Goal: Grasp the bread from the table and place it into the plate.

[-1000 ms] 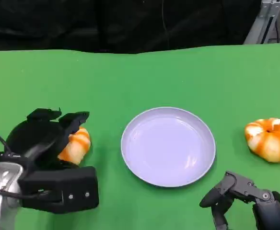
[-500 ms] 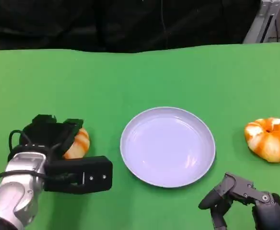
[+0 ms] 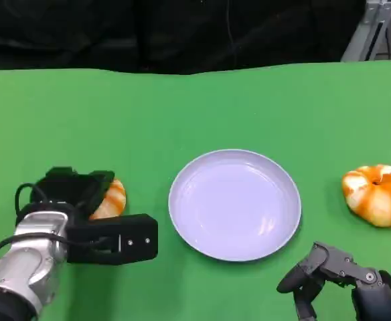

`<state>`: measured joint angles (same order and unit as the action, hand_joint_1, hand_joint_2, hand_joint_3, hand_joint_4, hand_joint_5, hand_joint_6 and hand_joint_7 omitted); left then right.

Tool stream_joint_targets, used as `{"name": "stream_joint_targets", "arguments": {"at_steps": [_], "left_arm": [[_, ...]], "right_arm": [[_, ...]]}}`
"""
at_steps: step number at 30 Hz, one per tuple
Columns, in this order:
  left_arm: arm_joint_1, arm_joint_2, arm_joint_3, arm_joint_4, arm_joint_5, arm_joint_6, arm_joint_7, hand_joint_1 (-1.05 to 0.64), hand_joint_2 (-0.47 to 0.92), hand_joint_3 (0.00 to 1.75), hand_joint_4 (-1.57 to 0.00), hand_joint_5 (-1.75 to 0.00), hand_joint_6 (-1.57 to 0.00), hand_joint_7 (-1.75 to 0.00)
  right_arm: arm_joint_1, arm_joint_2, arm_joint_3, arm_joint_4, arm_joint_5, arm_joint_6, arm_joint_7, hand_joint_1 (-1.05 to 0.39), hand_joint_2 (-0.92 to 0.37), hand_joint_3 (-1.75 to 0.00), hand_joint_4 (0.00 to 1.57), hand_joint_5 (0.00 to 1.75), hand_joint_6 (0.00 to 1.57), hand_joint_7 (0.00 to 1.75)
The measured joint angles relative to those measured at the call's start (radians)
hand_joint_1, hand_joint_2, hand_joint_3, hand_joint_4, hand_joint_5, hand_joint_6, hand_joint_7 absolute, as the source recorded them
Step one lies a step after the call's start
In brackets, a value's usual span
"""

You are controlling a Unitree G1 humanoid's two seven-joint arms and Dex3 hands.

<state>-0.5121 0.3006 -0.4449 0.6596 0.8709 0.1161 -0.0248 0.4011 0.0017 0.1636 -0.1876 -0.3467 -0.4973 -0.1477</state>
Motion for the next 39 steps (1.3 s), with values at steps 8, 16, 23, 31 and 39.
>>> {"name": "stream_joint_targets", "arguments": {"at_steps": [8,16,23,31,39], "left_arm": [[-0.018,0.002,0.013,0.169,-0.082,-0.266,0.351,-0.15,0.92,0.01,-0.87,-1.74,-1.27,-0.11],[-0.039,0.002,0.004,0.22,-0.096,-0.308,0.393,-0.15,0.92,0.01,-0.87,-1.75,-1.27,-0.1],[-0.037,0.01,0.0,0.225,-0.089,-0.366,0.512,-0.15,0.65,0.61,-0.84,-1.69,-1.01,-0.92],[-0.006,0.023,0.004,0.097,-0.068,-0.413,0.667,-0.15,0.37,1.14,-0.89,-1.75,-0.87,-1.39],[0.017,0.026,0.007,0.001,-0.057,-0.424,0.679,-0.12,0.32,1.23,-0.89,-1.75,-0.85,-1.44]], "right_arm": [[0.004,0.0,0.001,-0.008,0.0,0.014,0.001,0.05,-0.29,-1.37,0.76,1.6,0.83,1.26],[0.004,0.0,0.002,-0.019,0.0,0.015,0.001,0.05,-0.29,-1.37,0.76,1.6,0.83,1.26],[0.004,0.0,0.002,-0.019,-0.001,0.015,0.0,0.07,-0.28,-1.38,0.76,1.59,0.83,1.26],[-0.002,0.0,0.001,-0.017,0.0,0.015,0.0,0.07,-0.27,-1.38,0.77,1.59,0.84,1.26],[-0.002,-0.001,0.001,-0.015,-0.002,0.014,-0.001,0.07,-0.28,-1.37,0.76,1.59,0.83,1.26]]}}
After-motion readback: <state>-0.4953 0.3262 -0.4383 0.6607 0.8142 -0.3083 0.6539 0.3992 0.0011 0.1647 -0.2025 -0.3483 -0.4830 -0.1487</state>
